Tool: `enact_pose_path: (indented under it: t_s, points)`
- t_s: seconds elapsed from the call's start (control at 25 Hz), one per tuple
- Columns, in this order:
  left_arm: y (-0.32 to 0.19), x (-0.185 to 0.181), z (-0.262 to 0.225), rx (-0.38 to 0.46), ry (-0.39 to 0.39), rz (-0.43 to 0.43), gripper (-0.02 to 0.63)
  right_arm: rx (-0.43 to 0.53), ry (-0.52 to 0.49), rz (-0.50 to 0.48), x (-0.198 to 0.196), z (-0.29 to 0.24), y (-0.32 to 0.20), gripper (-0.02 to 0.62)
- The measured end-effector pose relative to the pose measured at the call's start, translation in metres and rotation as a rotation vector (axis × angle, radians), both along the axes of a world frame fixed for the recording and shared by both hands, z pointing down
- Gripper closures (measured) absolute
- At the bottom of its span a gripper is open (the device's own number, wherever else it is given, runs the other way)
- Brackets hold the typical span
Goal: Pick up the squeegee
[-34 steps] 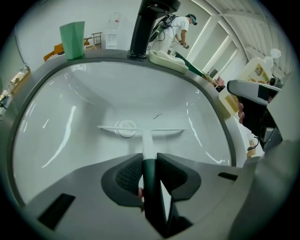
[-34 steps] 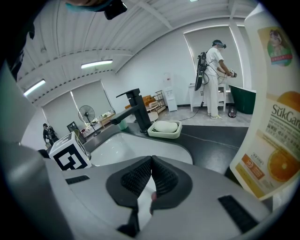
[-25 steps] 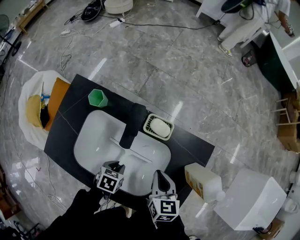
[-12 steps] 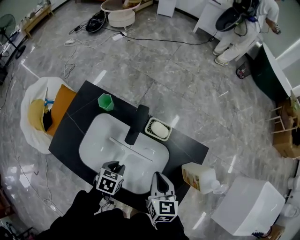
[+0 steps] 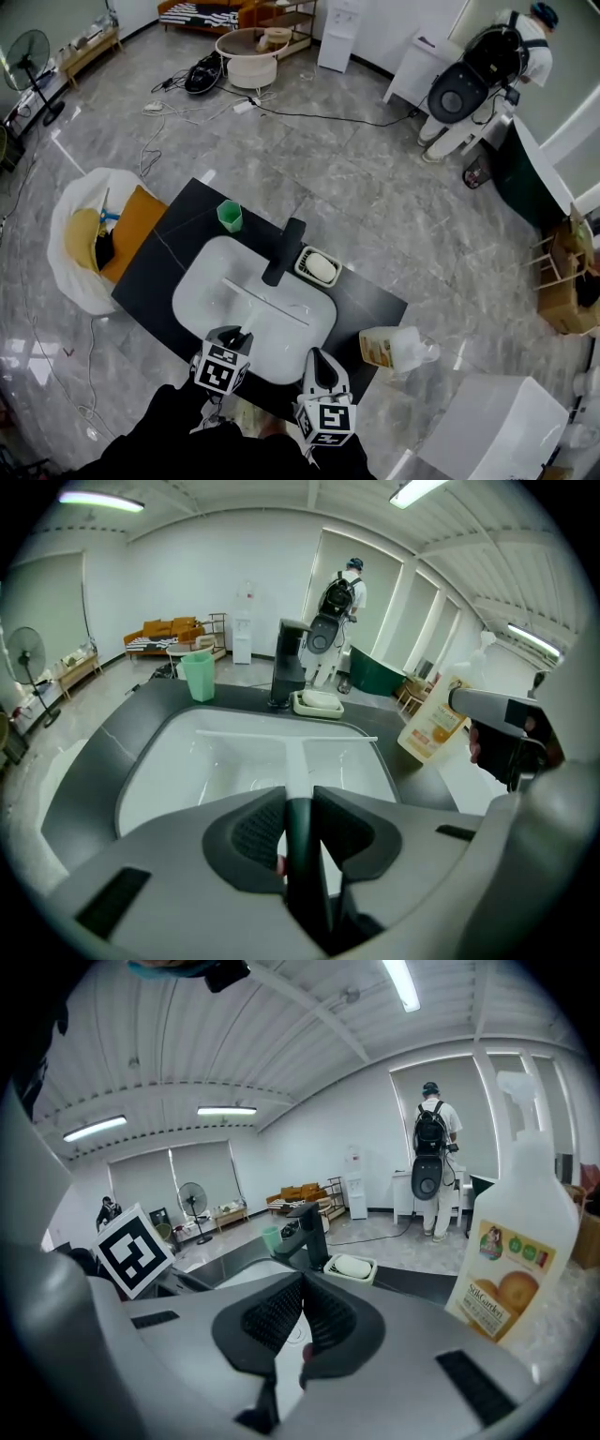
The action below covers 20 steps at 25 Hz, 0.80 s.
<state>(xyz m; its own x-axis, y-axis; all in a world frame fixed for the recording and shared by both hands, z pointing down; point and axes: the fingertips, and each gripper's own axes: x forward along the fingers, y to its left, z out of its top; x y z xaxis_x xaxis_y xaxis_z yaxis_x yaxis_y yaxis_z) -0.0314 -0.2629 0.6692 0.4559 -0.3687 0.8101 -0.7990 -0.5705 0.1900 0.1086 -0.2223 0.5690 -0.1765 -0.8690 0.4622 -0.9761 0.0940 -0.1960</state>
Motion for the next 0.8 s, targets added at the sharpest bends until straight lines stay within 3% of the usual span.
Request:
enact_pose_path:
  t_s: [0.4,0.8]
  points:
    - [0.03,-0.018,-0.086,0.157,0.058,-0.036,0.5,0.089,0.016,-0.005,-0.02,-0.054,0.039,0.578]
    - [0.085,-0.062,-0.171,0.346,0.111,-0.08,0.5,0.204,0.056,-0.006,-0.054,-0.111,0.099,0.578]
